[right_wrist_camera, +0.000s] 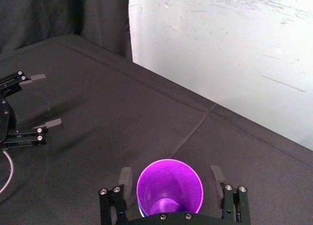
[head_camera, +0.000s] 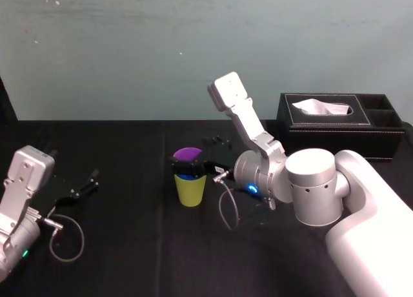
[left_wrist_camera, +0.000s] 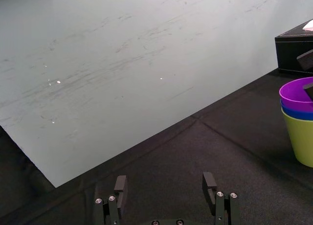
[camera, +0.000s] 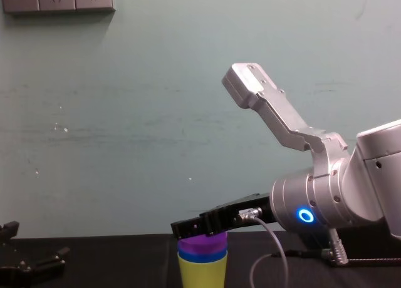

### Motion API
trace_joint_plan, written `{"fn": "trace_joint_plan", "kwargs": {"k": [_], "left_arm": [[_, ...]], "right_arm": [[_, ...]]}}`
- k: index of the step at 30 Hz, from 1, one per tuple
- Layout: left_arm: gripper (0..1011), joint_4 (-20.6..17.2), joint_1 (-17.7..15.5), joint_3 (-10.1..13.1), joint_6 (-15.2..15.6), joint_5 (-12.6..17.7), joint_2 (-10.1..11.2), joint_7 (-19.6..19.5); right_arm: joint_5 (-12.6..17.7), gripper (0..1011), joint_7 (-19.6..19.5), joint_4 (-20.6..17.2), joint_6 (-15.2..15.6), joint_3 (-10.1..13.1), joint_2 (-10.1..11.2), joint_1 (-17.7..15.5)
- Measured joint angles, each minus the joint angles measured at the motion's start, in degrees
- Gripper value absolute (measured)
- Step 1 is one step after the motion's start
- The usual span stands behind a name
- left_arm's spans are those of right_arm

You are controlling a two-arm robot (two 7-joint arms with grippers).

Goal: Stack the three plastic cups sequentially using one hand.

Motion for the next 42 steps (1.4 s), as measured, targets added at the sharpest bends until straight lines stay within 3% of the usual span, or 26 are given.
{"fn": "trace_joint_plan", "kwargs": {"k": [9,16,21,22,26,32,36,42], "left_arm": [[1000,0.0,0.0,0.0,0.0,0.0,0.0,0.0],[1000,0.0,0.0,0.0,0.0,0.0,0.0,0.0],[1000,0.0,0.0,0.0,0.0,0.0,0.0,0.0],[1000,0.0,0.0,0.0,0.0,0.0,0.0,0.0],[1000,0.0,0.0,0.0,0.0,0.0,0.0,0.0],[1000,0.0,0.0,0.0,0.0,0.0,0.0,0.0],[1000,0.0,0.0,0.0,0.0,0.0,0.0,0.0],[1000,0.0,0.0,0.0,0.0,0.0,0.0,0.0]], "right_arm": [[0.0,1002,0.0,-0.1,0.0,0.0,0.0,0.0],[-0.1,1003,-1.9,-3.1,-1.5,1.4,0.8,-2.0],[-2.7,1003,-6.7,-8.4,-8.4,3.1,2.1,-7.0],[-2.7,1003,-6.7,-8.4,-8.4,3.1,2.1,-7.0],[-4.9,1003,-10.1,-11.3,-14.1,4.5,3.1,-11.5],[-7.3,1003,-14.0,-11.7,-20.8,6.3,3.8,-17.0],[-7.8,1003,-15.7,-10.7,-23.5,7.6,3.6,-19.4],[-9.6,1003,-17.7,-8.9,-25.0,8.7,2.9,-21.2]]}}
